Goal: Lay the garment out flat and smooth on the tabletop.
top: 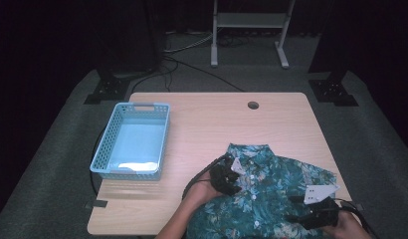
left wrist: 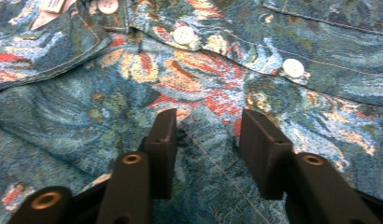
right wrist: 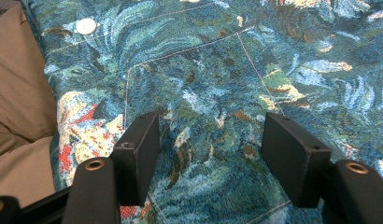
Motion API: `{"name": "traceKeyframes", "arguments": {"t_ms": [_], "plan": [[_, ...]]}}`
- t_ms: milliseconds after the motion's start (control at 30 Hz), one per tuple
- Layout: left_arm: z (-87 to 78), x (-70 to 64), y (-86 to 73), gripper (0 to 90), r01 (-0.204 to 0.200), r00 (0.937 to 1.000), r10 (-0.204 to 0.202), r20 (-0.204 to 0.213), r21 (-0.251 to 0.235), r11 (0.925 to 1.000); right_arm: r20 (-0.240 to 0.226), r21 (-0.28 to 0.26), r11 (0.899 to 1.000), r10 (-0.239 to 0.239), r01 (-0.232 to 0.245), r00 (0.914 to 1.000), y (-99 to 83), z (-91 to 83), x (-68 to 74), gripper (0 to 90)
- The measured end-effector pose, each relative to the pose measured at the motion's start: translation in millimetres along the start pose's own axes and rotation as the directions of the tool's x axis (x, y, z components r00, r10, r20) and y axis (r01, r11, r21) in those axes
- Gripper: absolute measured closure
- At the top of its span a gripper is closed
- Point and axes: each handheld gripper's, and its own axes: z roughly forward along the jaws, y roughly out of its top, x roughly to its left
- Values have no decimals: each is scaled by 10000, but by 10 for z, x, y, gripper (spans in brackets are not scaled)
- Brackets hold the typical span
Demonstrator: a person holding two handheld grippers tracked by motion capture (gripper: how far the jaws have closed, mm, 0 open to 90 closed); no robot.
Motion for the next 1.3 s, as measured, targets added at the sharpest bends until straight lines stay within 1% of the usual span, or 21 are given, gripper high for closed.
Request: {"name": "traceKeyframes", "arguments": {"t_ms": [67, 167, 267, 333, 433, 533, 600, 667, 833, 1000, 1100, 1300], "plan": [[0, 10, 15, 681, 63, 9999, -62, -100, 81, 9999, -5, 5, 10000, -2, 2, 10000, 1, 0, 0, 370], [5, 5, 34, 731, 136, 9996, -132, -249, 154, 9998, -9, -57, 10000, 8, -8, 10000, -9, -2, -1, 370], [-4, -4, 49, 831, -74, 9993, 86, -353, 345, 9994, 2, -88, 10000, 27, -27, 10000, -12, -2, 0, 371], [-22, -3, 44, 858, -48, 9994, 59, -327, 354, 9994, 24, -98, 9999, 52, -51, 10000, -13, -2, 2, 370], [-80, 15, 24, 870, 9, 9994, 1, -347, 279, 9996, 42, -129, 9999, 60, -59, 10000, -17, -2, 4, 370], [-152, 46, -11, 870, 194, 9990, -188, -397, 160, 9997, 55, -156, 9999, 58, -57, 10000, -20, -2, 4, 370], [-208, 72, -37, 870, 242, 9985, -235, -495, 137, 9996, 62, -155, 9999, 65, -64, 10000, -20, -2, 4, 371], [-270, 96, -66, 870, 380, 9977, -376, -556, 57, 9993, 59, -149, 9999, 67, -66, 10000, -19, -2, 5, 371], [-429, 169, -142, 869, 571, 9945, -561, -884, 84, 9983, 72, -123, 9999, 94, -93, 9999, -15, -1, 7, 371], [-581, 256, -220, 869, 762, 9899, -745, -1207, 100, 9970, 88, -37, 9999, 133, -133, 9999, -6, -1, 11, 370], [-656, 303, -260, 869, 911, 9860, -892, -1407, 75, 9958, 102, -6, 9999, 133, -133, 9999, 0, 0, 11, 371], [-764, 382, -346, 869, 1153, 9790, -1133, -1696, 18, 9933, 104, 79, 9999, 135, -136, 9999, 11, 1, 12, 370]]}}
